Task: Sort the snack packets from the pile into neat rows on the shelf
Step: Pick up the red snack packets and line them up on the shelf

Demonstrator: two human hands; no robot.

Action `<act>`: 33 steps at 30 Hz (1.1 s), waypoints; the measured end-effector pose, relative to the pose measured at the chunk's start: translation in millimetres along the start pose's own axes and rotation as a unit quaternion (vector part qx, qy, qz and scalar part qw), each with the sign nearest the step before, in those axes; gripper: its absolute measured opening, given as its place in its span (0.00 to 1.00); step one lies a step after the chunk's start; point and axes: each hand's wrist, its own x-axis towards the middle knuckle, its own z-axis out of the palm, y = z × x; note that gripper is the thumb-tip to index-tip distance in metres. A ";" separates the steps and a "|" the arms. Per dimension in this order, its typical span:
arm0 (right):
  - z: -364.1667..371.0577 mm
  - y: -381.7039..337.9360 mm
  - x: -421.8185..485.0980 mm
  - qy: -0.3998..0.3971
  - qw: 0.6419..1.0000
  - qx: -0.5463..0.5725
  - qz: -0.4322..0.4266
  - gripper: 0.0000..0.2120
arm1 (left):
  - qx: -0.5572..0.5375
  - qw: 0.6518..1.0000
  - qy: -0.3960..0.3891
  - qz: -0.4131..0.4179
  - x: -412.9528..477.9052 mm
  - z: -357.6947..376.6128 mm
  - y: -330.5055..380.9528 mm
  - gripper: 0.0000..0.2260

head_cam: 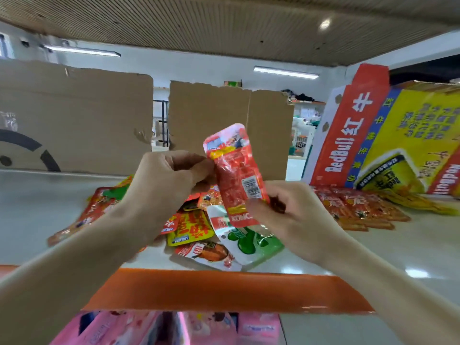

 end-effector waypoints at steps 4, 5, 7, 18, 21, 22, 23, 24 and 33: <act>-9.3 0.7 -4.5 0.085 0.971 -0.206 -0.080 0.13 | -0.009 0.998 -0.060 0.010 -11.1 26.3 3.3 0.09; -9.8 2.2 -7.2 0.086 0.960 -0.249 -0.090 0.11 | -0.016 0.998 -0.060 0.015 -12.7 31.9 4.2 0.12; -11.2 3.7 -12.9 0.078 0.952 -0.284 -0.083 0.09 | -0.034 0.998 -0.053 0.025 -14.4 41.8 5.9 0.19; -42.8 15.5 -36.4 0.008 0.940 -0.340 -0.033 0.17 | 0.077 0.992 -0.067 0.076 -5.5 86.4 -4.6 0.08; -68.8 21.2 -47.4 0.008 0.985 -0.171 0.018 0.30 | 0.074 0.992 -0.058 0.080 -0.3 96.0 -5.0 0.08; -79.4 26.3 -51.5 0.030 0.992 -0.119 0.027 0.31 | 0.064 0.993 -0.057 0.077 1.2 100.4 -4.2 0.07; -89.5 32.9 -55.2 0.051 0.994 -0.087 0.041 0.30 | 0.060 0.994 -0.058 0.075 2.1 105.1 -3.3 0.07; -98.1 40.8 -58.7 0.063 0.993 -0.073 0.061 0.29 | 0.060 0.994 -0.059 0.075 2.9 110.8 -3.0 0.07; -144.9 82.2 -83.2 0.031 0.993 -0.023 0.110 0.11 | 0.027 0.992 -0.087 0.084 2.3 189.3 4.1 0.06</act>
